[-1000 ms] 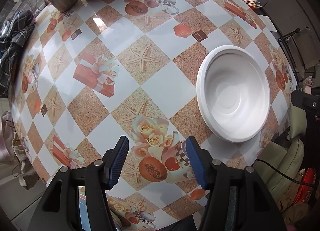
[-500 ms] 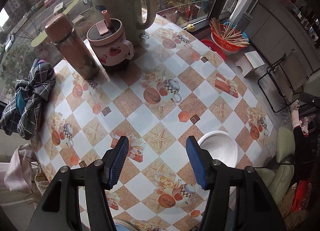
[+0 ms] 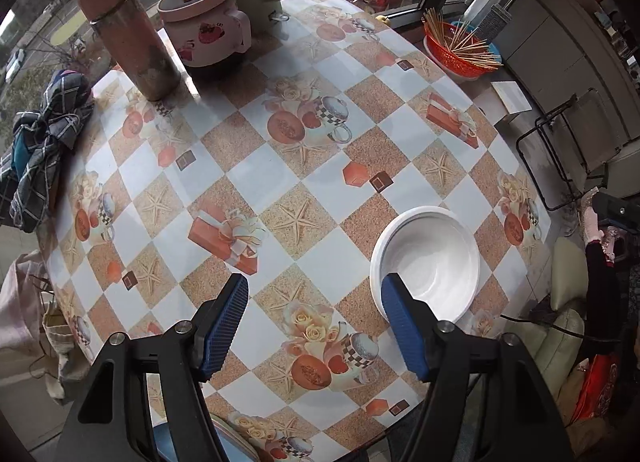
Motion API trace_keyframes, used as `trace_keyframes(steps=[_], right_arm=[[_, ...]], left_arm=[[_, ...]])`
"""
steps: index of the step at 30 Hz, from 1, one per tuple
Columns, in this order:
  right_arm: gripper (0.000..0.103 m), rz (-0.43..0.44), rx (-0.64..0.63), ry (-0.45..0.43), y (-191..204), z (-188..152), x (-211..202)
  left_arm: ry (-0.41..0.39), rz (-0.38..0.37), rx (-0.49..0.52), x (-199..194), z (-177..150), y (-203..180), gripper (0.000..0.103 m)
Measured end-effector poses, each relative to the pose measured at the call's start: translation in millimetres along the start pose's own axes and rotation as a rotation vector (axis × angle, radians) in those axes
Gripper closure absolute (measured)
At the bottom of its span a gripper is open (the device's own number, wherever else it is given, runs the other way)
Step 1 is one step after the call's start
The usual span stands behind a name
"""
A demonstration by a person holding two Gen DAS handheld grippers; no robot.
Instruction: Organize plates and bowls
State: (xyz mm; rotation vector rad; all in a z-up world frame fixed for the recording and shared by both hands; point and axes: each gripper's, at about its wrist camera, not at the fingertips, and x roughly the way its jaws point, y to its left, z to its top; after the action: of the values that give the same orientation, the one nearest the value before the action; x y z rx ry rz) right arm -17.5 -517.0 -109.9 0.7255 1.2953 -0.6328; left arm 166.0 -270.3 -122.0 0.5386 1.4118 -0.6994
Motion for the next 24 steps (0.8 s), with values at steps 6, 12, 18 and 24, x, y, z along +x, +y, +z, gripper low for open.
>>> trace_keyframes(steps=[6,12,18,24], right_arm=[[0.0,0.0,-0.043,0.208,23,-46,80],[0.0,-0.01,-0.071,0.248,33,-45,109],[0.0,-0.026,-0.105,0.259,38,-41,130],[0.0,-0.044,-0.142,0.272,41,-38,143]], left_arm=[[0.145,-0.015,-0.027,56,-26,-21,0.03],[0.144,0.039,-0.023,86,-14,-35,0.03],[0.153,0.076,-0.02,107,-6,-44,0.03],[0.171,0.092,-0.039,124,-6,-51,0.03]])
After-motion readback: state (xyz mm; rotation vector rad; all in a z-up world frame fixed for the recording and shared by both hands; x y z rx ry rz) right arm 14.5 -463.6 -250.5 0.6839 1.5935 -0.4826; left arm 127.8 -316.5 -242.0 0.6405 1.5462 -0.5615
